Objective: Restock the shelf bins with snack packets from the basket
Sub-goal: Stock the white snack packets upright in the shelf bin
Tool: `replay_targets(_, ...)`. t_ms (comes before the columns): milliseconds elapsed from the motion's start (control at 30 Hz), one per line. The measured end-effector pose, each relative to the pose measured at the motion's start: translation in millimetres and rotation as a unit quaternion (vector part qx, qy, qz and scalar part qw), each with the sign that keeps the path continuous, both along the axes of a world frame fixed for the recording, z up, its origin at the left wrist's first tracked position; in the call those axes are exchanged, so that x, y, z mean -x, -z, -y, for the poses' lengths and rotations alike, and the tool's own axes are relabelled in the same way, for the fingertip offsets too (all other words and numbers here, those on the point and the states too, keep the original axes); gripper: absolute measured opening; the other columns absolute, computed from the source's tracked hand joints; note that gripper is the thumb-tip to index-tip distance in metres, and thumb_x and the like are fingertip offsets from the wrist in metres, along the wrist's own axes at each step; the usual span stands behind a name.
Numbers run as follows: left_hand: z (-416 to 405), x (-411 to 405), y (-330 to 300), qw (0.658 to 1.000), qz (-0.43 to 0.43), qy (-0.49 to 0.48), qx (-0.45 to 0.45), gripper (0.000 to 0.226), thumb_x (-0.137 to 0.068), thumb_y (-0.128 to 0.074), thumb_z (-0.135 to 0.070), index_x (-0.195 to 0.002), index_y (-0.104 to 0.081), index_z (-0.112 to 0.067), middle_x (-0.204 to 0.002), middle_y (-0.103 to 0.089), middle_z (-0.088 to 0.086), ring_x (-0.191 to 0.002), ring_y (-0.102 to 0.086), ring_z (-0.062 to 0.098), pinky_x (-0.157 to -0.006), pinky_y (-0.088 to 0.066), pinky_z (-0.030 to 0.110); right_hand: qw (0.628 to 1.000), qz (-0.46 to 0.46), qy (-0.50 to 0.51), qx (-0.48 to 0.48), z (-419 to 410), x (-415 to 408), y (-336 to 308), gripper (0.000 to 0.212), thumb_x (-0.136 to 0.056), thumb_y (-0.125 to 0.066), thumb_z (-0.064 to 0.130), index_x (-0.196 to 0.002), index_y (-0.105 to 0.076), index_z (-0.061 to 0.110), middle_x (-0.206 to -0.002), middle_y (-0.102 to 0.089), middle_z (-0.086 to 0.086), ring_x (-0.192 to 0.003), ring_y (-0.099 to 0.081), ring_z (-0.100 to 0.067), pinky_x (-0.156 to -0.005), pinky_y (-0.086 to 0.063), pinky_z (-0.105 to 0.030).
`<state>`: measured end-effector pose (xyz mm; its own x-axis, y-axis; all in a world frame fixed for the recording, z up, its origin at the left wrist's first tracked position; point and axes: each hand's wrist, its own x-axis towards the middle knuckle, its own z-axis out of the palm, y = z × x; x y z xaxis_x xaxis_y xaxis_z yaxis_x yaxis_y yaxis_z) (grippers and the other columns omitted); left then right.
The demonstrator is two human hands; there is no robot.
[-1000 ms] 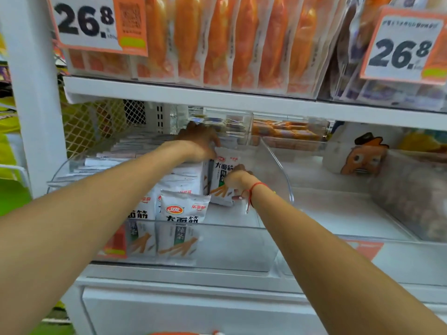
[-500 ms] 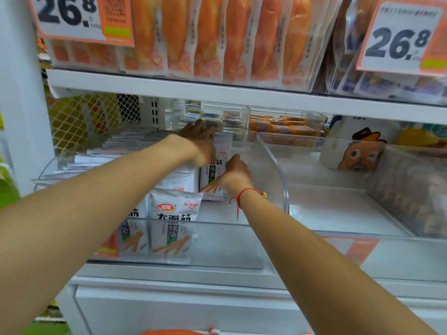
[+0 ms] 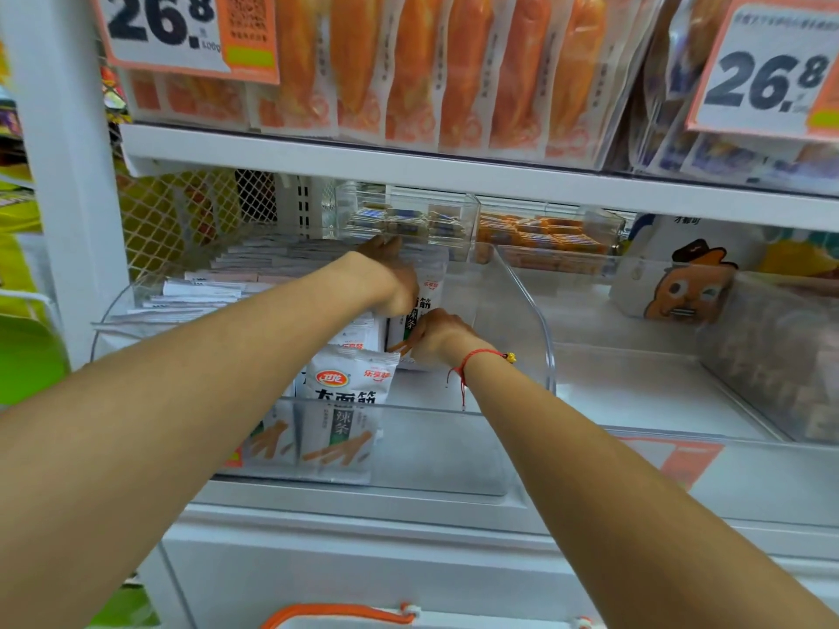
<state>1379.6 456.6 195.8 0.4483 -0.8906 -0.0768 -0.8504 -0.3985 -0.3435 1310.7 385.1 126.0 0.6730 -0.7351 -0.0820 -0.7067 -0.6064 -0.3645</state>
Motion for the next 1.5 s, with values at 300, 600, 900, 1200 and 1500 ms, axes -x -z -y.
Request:
replay_targets(300, -21.5, 11.7, -18.4, 0.996, -0.084, 0.005, 0.024, 0.043, -0.095, -0.034, -0.020, -0.136, -0.048, -0.022, -0.141, -0.044, 0.008, -0.116, -0.048, 0.025, -0.101, -0.043, 0.037, 0.986, -0.127, -0.104, -0.002, -24.0, 22.4, -12.7, 0.050, -0.090, -0.042, 0.009, -0.140, -0.043, 0.016, -0.137, -0.051, -0.004, -0.121, -0.051, -0.027, -0.103, -0.044, -0.038)
replay_targets(600, -88.9, 61.8, -23.1, 0.917, -0.205, 0.032, 0.339, 0.034, -0.089, -0.048, -0.016, -0.110, -0.066, -0.036, -0.121, -0.065, -0.007, -0.110, -0.058, 0.019, -0.093, -0.046, 0.035, 0.992, -0.002, -0.123, 0.035, -79.9, 86.5, -54.3, 0.046, -0.090, -0.047, 0.006, -0.136, -0.045, 0.008, -0.135, -0.050, -0.014, -0.121, -0.049, -0.031, -0.097, -0.042, -0.035)
replay_targets(900, -169.7, 129.3, 27.7, 0.782, -0.386, 0.003, 0.489, 0.015, -0.092, -0.056, -0.026, -0.093, -0.066, -0.037, -0.102, -0.067, -0.013, -0.096, -0.062, 0.013, -0.088, -0.051, 0.037, 0.956, 0.248, -0.143, 0.066, -137.1, 193.6, -37.1, 0.008, -0.089, -0.062, 0.021, -0.091, -0.069, 0.022, -0.082, -0.068, 0.003, -0.066, -0.057, -0.006, -0.064, -0.046, -0.021)
replay_targets(1200, -240.5, 174.8, 168.5, 0.820, -0.462, -0.092, 0.325, 0.016, -0.094, -0.052, -0.031, -0.095, -0.060, -0.044, -0.105, -0.067, -0.014, -0.095, -0.064, 0.012, -0.086, -0.052, 0.033, 0.978, 0.139, -0.108, -0.117, -167.3, 256.6, 80.3, 0.017, -0.092, -0.055, 0.009, -0.088, -0.064, 0.024, -0.073, -0.065, 0.005, -0.069, -0.064, -0.014, -0.067, -0.053, -0.027)
replay_targets(1500, -265.8, 193.3, 300.9, 0.846, -0.488, -0.207, 0.059, 0.032, -0.100, -0.037, -0.017, -0.126, -0.053, -0.026, -0.137, -0.052, 0.003, -0.095, -0.057, 0.023, -0.086, -0.047, 0.034, 0.971, -0.022, -0.066, -0.228, -201.9, 294.0, 220.9, 0.015, -0.094, -0.055, 0.018, -0.104, -0.066, 0.016, -0.100, -0.065, -0.007, -0.086, -0.063, -0.026, -0.083, -0.052, -0.040)
